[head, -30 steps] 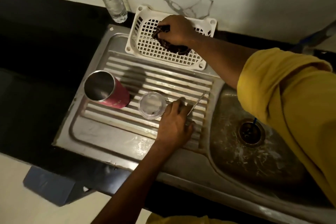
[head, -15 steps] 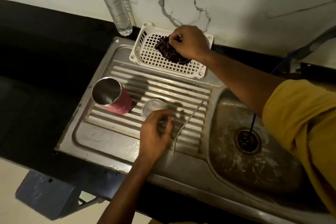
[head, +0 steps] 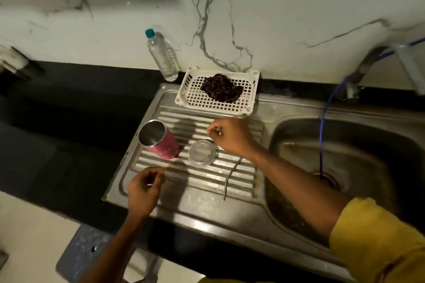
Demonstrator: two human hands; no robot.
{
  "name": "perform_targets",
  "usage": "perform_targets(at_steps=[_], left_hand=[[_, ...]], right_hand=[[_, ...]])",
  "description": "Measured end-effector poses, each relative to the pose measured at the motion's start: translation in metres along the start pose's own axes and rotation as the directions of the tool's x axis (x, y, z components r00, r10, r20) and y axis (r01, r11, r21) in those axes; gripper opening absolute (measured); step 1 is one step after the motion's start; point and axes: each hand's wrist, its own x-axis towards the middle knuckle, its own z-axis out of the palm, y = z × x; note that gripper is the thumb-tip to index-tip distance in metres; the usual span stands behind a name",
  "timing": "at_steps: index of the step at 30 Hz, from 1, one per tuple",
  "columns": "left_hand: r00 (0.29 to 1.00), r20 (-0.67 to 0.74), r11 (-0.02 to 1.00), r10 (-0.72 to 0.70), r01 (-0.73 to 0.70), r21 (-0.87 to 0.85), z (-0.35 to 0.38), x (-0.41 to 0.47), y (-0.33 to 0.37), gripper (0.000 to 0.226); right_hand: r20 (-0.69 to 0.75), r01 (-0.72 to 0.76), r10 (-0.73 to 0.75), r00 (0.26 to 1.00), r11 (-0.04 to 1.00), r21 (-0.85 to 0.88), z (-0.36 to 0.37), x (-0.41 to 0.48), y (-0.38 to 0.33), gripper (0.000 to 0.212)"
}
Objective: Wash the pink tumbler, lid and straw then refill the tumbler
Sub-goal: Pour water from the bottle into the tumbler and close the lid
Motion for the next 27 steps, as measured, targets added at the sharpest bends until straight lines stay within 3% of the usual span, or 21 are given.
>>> perform_targets(at_steps=[4, 8, 12, 14, 17, 21, 23, 24, 27], left_hand=[[0.989, -0.1, 0.994, -0.111, 0.109, -0.029, -0.028, 0.041, 0.002, 0.013], [0.984, -0.041, 0.979, -0.172, 0.166, -0.123, -0.05, 0.121, 0.024, 0.02], [0.995, 0.063, 0.984, -0.079, 0.088, -0.155, -0.047, 0.234, 0.059, 0.04], [0.992, 0.122, 0.989, -0.013, 0.03, -0.143, -0.039, 0.288, 0.074, 0.051], [0.976, 0.218, 0.989, 0.021, 0.011, -0.148, -0.025, 0.358, 0.08, 0.074], [0.947, 0.31, 0.987, 0.087, -0.038, -0.158, -0.002, 0.416, 0.088, 0.089], [0.956, 0.268, 0.982, 0.114, -0.068, -0.175, 0.01, 0.432, 0.089, 0.102], [0.959, 0.249, 0.979, 0.133, -0.087, -0.186, 0.016, 0.435, 0.087, 0.103], [0.953, 0.209, 0.963, 0.219, -0.178, -0.202, 0.022, 0.427, 0.082, 0.077]], right_hand=[[-0.021, -0.059, 0.06, 0.998, 0.995, 0.075, 0.018, -0.028, -0.003, 0.019], [-0.059, -0.051, 0.056, 0.997, 0.996, 0.077, 0.031, -0.038, -0.021, 0.018], [-0.181, -0.077, 0.08, 0.98, 0.997, 0.024, 0.047, -0.016, -0.039, 0.016], [-0.257, -0.162, 0.152, 0.954, 0.987, -0.015, 0.058, -0.003, -0.044, 0.02], [-0.337, -0.325, 0.31, 0.889, 0.946, 0.015, 0.076, 0.012, -0.051, 0.025], [-0.467, -0.437, 0.431, 0.772, 0.894, 0.102, 0.097, 0.02, -0.065, 0.026], [-0.446, -0.48, 0.477, 0.758, 0.87, 0.113, 0.104, 0.02, -0.068, 0.024], [-0.431, -0.501, 0.497, 0.753, 0.858, 0.114, 0.107, 0.021, -0.069, 0.021], [-0.414, -0.533, 0.522, 0.746, 0.84, 0.099, 0.11, 0.026, -0.071, 0.016]])
